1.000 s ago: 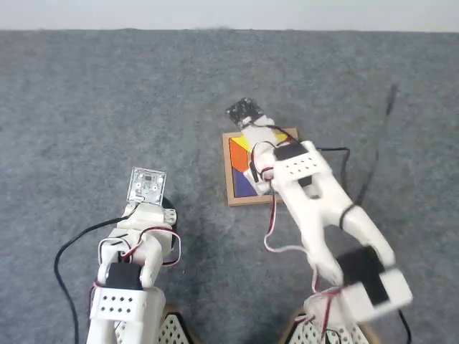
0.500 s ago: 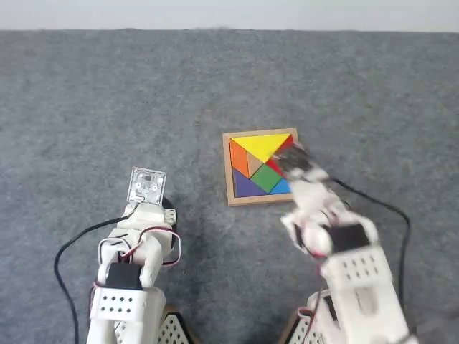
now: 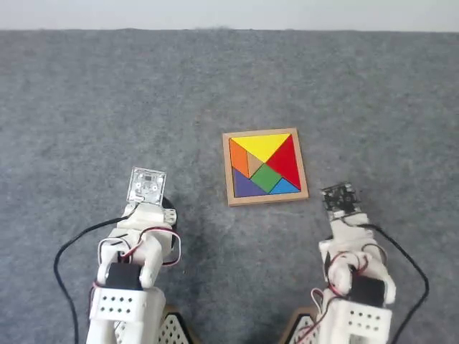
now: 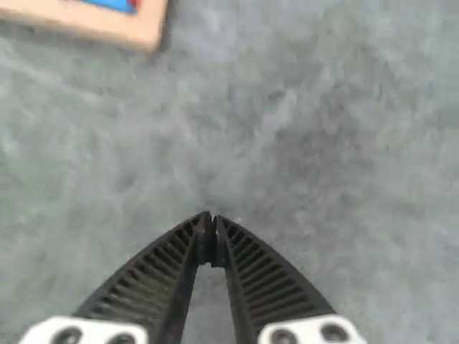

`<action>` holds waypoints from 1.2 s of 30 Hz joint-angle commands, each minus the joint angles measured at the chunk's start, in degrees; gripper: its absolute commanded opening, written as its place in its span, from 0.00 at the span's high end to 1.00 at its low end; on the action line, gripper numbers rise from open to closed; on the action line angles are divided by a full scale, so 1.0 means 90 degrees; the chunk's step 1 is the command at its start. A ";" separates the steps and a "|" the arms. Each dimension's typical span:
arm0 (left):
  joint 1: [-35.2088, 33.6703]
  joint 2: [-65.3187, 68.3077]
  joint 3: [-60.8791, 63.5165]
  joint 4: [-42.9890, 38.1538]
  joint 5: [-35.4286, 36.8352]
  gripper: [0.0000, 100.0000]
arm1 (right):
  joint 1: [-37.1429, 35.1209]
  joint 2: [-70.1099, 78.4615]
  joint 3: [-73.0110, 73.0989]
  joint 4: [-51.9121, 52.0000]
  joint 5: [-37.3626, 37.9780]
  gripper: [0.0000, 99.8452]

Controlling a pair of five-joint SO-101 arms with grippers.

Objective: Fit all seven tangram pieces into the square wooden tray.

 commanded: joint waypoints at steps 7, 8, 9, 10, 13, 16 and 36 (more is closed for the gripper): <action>-0.0029 -0.0078 -0.0054 0.0010 0.0049 0.98 | 0.2125 -0.0210 0.0098 0.0210 0.0117 0.99; -0.0029 -0.0078 -0.0054 0.0010 0.0049 0.98 | 0.2330 -0.0200 0.0098 0.0210 0.0117 0.99; -0.0029 -0.0078 -0.0054 0.0010 0.0049 0.98 | 0.2505 -0.0190 0.0098 0.0220 0.0117 0.99; -0.0029 -0.0078 -0.0054 0.0010 0.0049 0.98 | 0.2632 -0.0190 0.0098 0.0220 0.0117 0.99; -0.0029 -0.0078 -0.0054 0.0010 0.0049 0.98 | 0.2818 -0.0190 0.0098 0.0220 0.0107 0.99; -0.0029 -0.0078 -0.0054 0.0010 0.0049 0.98 | 0.2808 -0.0190 0.0098 0.0220 0.0107 0.99; -0.0029 -0.0078 -0.0054 0.0010 0.0049 0.98 | 0.2808 -0.0190 0.0098 0.0220 0.0107 0.99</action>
